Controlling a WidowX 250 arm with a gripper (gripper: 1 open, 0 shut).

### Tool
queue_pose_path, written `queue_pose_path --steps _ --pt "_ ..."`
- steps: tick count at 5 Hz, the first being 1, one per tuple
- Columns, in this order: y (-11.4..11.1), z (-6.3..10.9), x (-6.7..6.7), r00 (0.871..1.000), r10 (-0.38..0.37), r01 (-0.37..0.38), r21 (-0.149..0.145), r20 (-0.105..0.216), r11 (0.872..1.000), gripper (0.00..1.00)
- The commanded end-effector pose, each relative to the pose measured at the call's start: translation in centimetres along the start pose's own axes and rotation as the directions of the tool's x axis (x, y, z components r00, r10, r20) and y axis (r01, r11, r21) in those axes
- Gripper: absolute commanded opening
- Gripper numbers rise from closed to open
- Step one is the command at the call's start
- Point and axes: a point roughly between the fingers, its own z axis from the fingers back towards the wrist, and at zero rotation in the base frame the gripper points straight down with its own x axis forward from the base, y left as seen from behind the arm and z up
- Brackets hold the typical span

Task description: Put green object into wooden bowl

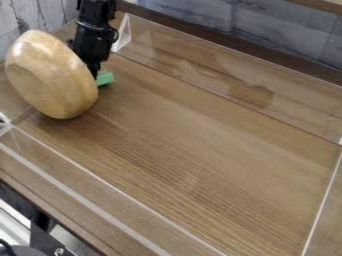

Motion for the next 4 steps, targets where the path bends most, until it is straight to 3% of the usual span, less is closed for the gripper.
queue_pose_path --steps 1,4 --pt "1.1 0.2 -0.3 1.0 0.024 -0.024 -0.004 0.012 1.0 0.0" --pt "1.2 1.5 -0.4 0.995 0.096 -0.096 -0.043 0.003 0.994 0.0"
